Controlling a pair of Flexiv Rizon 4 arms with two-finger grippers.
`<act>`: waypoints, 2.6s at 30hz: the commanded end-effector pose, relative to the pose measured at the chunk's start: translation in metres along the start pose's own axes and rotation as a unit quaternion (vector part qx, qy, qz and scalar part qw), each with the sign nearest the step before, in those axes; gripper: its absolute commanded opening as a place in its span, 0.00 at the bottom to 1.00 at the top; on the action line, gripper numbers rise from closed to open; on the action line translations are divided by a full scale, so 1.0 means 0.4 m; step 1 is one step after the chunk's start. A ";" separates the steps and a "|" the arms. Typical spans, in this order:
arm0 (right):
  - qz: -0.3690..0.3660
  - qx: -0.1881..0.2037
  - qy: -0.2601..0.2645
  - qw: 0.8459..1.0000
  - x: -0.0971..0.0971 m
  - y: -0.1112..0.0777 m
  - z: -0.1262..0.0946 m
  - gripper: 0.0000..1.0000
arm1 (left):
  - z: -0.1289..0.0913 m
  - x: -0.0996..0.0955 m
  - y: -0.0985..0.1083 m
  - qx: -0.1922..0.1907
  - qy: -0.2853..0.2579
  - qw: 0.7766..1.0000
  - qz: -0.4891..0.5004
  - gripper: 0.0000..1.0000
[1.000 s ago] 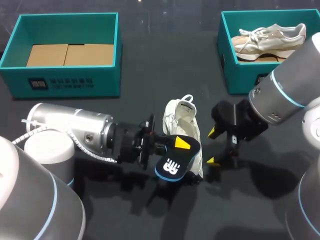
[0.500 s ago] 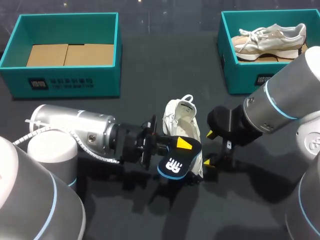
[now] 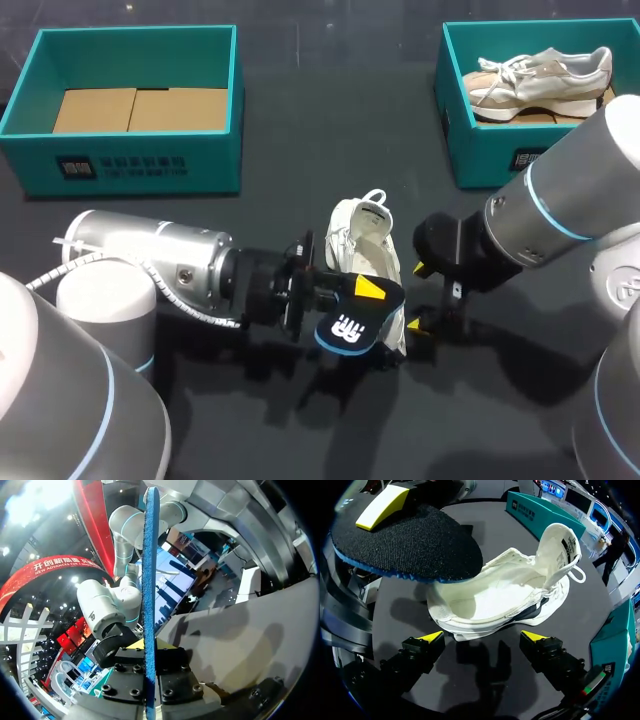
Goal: Take the shoe out of the shoebox, open the shoe tongue, remove and reinsert the insole, then place the shoe into the shoebox
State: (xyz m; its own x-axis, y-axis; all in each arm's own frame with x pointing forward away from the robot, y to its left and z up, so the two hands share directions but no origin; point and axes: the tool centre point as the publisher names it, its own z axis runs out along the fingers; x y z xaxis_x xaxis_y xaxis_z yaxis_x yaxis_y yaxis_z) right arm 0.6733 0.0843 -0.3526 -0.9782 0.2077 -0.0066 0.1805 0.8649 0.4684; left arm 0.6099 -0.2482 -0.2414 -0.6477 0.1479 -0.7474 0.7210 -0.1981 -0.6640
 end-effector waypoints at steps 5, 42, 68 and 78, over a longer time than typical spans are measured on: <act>0.000 -0.001 0.000 1.000 0.002 -0.002 -0.001 1.00 | 0.017 0.005 0.040 0.002 -0.020 0.999 -0.034 0.00; 0.000 -0.001 0.000 1.000 0.002 -0.002 -0.001 1.00 | 0.058 0.007 0.086 -0.033 -0.117 0.988 -0.096 0.00; 0.000 -0.001 0.000 1.000 0.002 -0.002 -0.001 1.00 | 0.044 0.007 0.205 -0.068 -0.126 0.983 -0.119 0.00; 0.000 -0.001 0.000 1.000 0.002 -0.002 -0.001 1.00 | 0.026 0.020 0.241 -0.087 -0.120 0.982 -0.118 0.00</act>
State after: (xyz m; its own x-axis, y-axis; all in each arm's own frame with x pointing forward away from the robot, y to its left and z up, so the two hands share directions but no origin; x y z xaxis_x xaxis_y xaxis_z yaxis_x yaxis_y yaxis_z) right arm 0.6740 0.0840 -0.3523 -0.9784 0.2066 -0.0047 0.1803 0.8648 0.4686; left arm 0.6697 -0.2744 -0.3079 -0.8262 -0.0638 -0.5597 0.5615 -0.0131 -0.8274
